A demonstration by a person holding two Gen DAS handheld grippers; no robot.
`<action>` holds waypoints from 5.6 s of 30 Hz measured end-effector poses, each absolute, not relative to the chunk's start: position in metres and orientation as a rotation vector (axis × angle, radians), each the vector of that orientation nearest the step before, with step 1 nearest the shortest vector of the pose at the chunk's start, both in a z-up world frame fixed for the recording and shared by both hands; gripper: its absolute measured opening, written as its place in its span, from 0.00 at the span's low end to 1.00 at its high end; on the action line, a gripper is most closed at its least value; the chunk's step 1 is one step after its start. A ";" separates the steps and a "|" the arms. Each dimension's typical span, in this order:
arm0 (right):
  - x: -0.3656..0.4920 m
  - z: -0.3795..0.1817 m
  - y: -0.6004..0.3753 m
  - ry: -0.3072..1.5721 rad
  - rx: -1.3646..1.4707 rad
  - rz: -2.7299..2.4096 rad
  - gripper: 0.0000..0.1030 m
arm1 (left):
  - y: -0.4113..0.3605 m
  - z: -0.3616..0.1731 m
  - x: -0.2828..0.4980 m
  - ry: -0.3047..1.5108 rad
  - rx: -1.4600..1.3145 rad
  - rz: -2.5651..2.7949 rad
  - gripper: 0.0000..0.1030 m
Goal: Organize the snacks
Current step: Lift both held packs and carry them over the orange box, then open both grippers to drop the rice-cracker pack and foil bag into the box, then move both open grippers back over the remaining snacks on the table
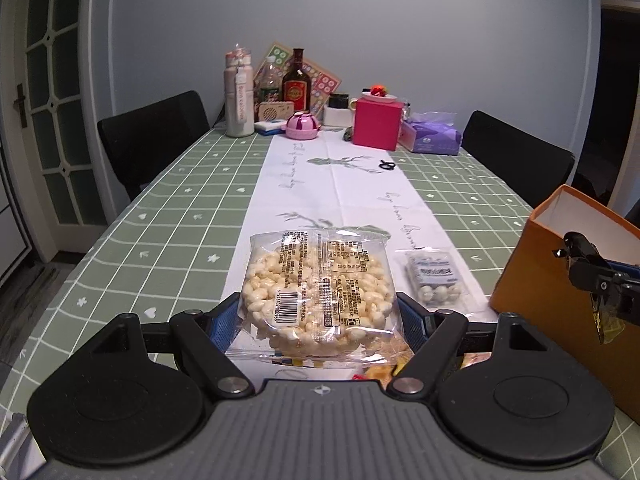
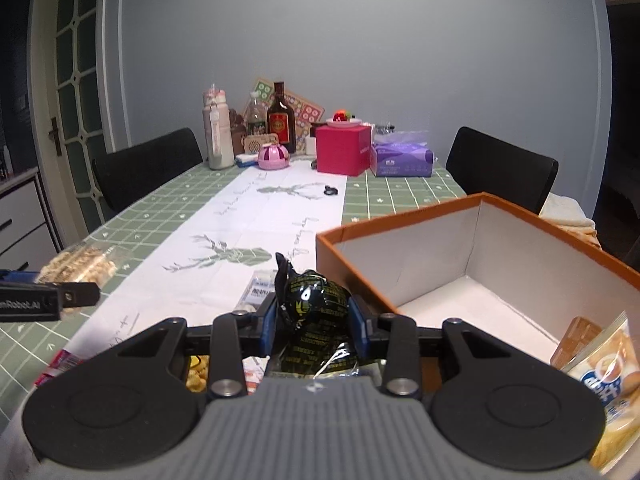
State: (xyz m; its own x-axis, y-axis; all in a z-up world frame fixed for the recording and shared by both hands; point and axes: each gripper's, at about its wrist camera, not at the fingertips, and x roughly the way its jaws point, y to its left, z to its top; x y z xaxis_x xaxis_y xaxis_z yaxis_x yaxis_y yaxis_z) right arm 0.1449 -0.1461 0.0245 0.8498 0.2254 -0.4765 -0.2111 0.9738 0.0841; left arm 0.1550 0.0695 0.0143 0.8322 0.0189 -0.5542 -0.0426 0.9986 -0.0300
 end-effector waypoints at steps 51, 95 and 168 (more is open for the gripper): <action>0.176 0.055 -0.314 0.663 0.197 0.103 0.35 | -0.156 0.037 0.195 0.618 0.247 -0.415 0.88; 0.258 0.002 -0.346 0.983 0.394 0.117 0.45 | -0.225 -0.009 0.241 0.889 0.514 -0.420 0.93; 0.078 0.058 -0.165 0.745 0.072 0.296 0.60 | 0.093 -0.014 0.061 0.855 0.082 -0.233 1.00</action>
